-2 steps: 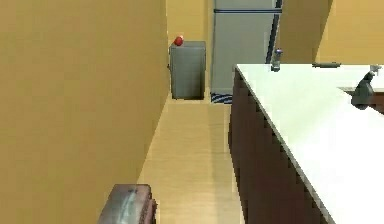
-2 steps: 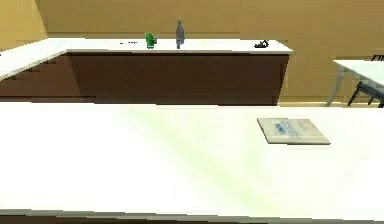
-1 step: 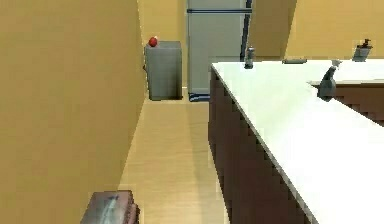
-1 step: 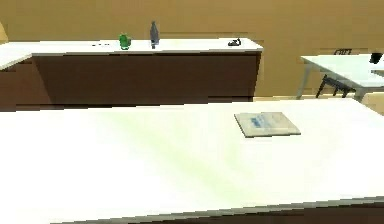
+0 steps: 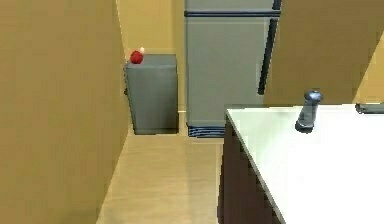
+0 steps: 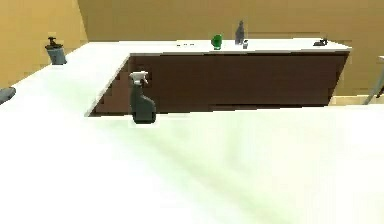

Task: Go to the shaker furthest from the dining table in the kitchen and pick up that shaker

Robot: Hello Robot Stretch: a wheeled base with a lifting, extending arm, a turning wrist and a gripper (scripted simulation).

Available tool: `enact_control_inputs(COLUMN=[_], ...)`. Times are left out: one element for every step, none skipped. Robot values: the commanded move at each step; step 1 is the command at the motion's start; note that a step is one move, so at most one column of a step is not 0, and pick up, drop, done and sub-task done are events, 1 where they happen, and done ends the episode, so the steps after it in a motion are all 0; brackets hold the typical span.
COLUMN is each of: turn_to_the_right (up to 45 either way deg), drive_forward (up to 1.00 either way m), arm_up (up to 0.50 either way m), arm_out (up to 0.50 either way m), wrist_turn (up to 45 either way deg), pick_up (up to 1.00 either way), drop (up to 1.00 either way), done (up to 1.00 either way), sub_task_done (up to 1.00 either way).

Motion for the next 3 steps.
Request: enact_control_inputs(turn_to_the_right=[0.0, -42.0, 0.0], drive_forward=[0.25, 0.00, 0.00], arm_up=[0.00, 0.00, 0.50], arm_out=[0.00, 0.00, 0.00], wrist_turn=[0.0, 0.0, 0.0], pick_up=[0.00, 0.00, 0.00], drop=[0.00, 0.00, 0.00], done=[0.00, 0.00, 0.00], sub_task_done=[0.00, 0.00, 0.00])
